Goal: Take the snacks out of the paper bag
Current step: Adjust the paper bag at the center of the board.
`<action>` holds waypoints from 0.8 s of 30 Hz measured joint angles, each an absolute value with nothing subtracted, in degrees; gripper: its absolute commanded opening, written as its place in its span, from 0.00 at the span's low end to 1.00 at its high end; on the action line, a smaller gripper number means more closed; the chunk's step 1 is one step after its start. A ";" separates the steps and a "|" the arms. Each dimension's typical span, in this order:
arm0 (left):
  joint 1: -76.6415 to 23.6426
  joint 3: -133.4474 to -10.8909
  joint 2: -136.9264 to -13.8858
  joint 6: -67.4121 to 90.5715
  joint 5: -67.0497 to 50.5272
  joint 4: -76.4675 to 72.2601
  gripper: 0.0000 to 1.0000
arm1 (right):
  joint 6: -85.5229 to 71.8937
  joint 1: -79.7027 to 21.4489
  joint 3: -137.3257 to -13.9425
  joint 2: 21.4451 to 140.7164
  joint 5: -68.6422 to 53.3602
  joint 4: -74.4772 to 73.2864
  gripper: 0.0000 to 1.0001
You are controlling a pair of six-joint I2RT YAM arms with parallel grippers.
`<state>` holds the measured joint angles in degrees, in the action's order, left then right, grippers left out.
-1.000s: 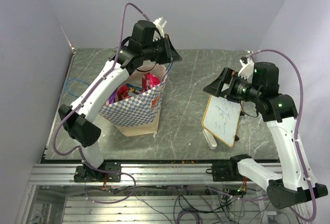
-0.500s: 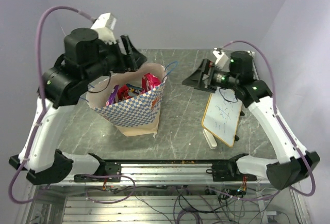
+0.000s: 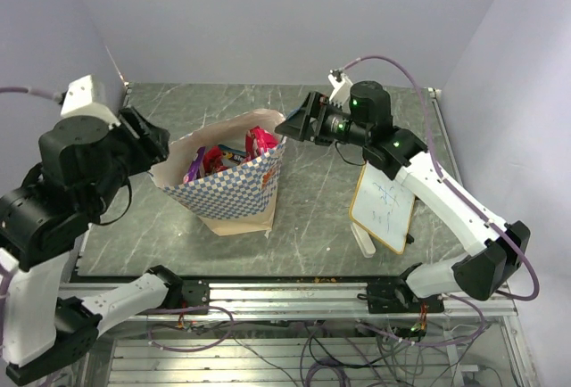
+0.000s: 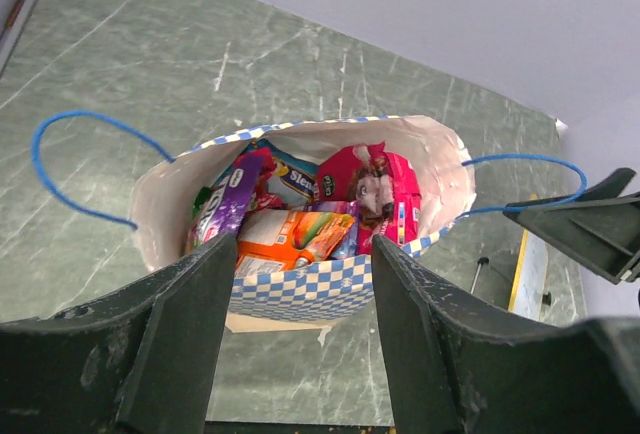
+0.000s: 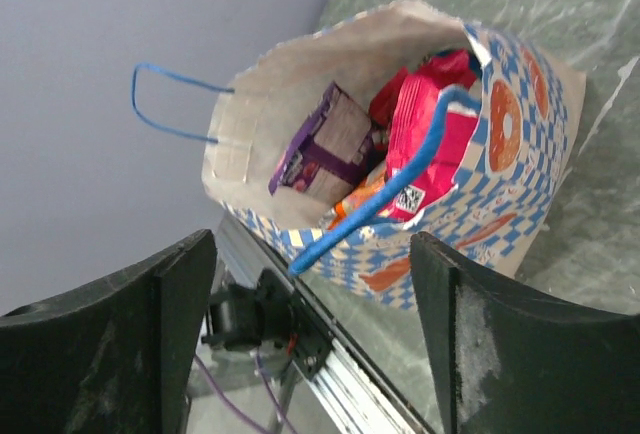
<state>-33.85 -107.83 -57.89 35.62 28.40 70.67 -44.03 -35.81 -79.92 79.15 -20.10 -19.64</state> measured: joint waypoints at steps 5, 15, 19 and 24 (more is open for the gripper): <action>-33.85 -104.01 -54.81 39.44 31.88 71.50 0.64 | -43.79 -35.88 -79.94 79.48 -17.50 -15.68 0.53; -33.85 -100.20 -58.48 43.22 32.82 71.29 0.64 | -44.31 -36.01 -81.25 83.13 -20.67 -13.23 0.09; -33.85 -98.83 -58.76 44.73 32.75 71.13 0.62 | -42.48 -35.90 -82.46 83.13 -20.29 -15.31 0.00; -33.85 -96.01 -57.84 47.42 31.31 70.98 0.63 | -40.69 -34.02 -83.24 82.72 -20.25 -18.31 0.00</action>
